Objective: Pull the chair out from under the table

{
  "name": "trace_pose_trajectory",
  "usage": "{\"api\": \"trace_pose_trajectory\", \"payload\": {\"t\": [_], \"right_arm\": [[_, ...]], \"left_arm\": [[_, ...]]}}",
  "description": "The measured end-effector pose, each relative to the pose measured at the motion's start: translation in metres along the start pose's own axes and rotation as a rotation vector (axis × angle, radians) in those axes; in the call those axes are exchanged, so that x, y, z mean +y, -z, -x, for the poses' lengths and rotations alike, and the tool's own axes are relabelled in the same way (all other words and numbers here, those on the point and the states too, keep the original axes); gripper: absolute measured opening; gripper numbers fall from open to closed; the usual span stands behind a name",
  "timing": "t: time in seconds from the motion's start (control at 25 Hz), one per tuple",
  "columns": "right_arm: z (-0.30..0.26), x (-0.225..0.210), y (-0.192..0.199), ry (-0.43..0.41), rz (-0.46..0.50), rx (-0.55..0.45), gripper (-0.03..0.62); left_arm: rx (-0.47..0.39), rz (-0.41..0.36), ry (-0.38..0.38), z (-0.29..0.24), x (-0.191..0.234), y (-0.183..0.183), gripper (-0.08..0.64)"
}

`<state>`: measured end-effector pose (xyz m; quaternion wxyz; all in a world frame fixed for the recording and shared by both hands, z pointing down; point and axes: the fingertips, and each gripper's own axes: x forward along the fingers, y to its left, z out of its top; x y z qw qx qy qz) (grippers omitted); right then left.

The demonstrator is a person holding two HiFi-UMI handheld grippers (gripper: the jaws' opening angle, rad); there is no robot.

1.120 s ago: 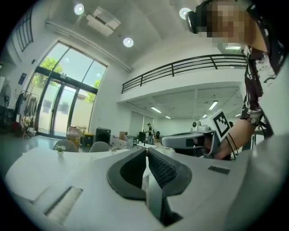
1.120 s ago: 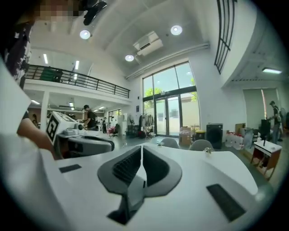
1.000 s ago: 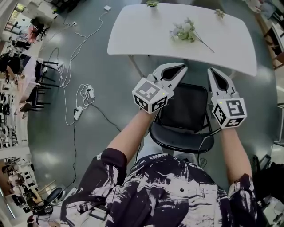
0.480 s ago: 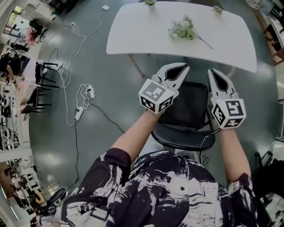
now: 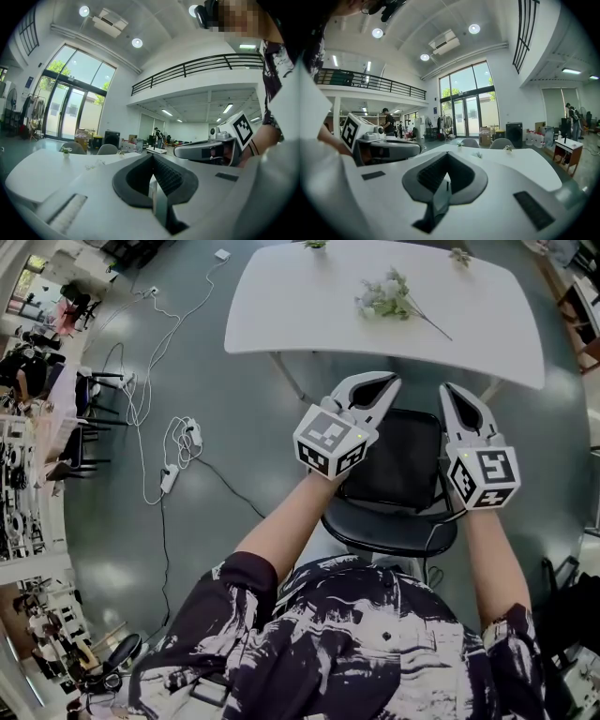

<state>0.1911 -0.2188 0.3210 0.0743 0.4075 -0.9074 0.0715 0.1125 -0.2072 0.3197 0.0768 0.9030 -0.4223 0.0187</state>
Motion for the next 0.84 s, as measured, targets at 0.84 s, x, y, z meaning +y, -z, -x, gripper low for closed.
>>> {"api": "trace_pose_trajectory", "payload": {"t": [0.84], "right_arm": [[-0.0012, -0.0002, -0.0042, -0.003, 0.019, 0.005, 0.0]], "left_arm": [[0.007, -0.001, 0.005, 0.0014, 0.002, -0.0037, 0.005]]}}
